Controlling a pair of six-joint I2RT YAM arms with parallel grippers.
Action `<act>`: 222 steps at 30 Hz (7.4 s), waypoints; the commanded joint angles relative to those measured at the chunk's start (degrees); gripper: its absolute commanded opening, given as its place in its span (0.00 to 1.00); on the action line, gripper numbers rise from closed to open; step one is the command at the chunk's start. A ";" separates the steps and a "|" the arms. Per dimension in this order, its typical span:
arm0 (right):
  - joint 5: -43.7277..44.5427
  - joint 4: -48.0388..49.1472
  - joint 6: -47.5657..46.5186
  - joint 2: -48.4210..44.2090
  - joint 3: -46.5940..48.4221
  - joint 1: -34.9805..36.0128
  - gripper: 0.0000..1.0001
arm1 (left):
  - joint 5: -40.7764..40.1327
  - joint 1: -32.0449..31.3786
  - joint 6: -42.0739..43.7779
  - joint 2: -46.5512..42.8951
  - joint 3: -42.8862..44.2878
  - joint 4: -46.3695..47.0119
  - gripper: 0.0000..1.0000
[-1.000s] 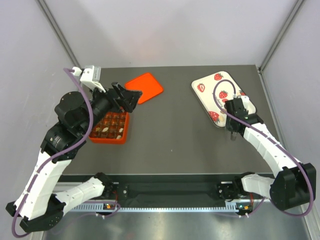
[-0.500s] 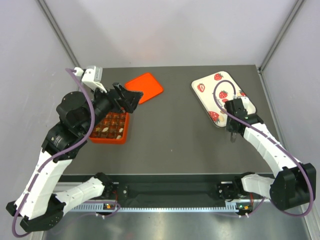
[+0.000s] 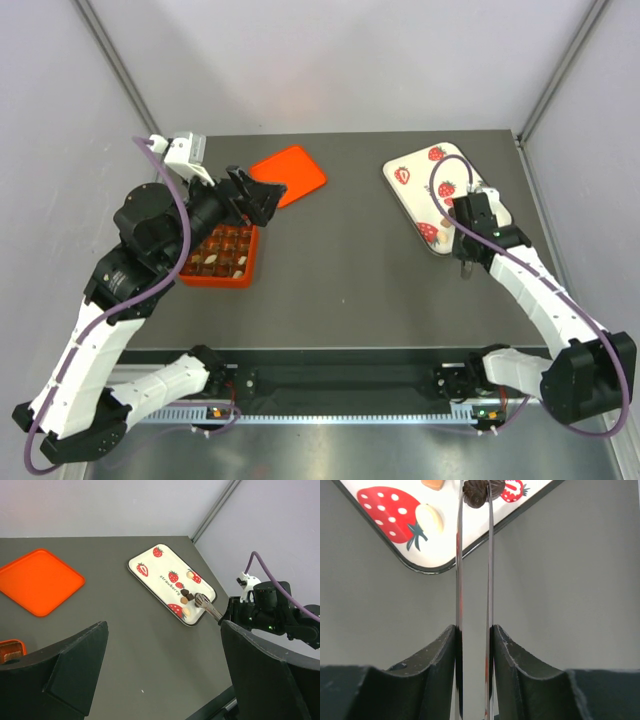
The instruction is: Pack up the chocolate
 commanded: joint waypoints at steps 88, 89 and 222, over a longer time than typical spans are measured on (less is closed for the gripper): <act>6.15 15.73 1.99 6.31 13.08 24.96 0.40 | -1.11 0.15 1.52 -0.88 7.90 1.76 0.99; 5.27 14.41 1.55 3.86 11.92 22.11 0.41 | -0.76 0.15 1.35 -0.79 6.94 2.03 0.99; -9.15 28.55 -1.71 51.99 49.00 51.97 0.29 | -4.27 0.15 5.74 -0.35 15.55 -1.66 0.99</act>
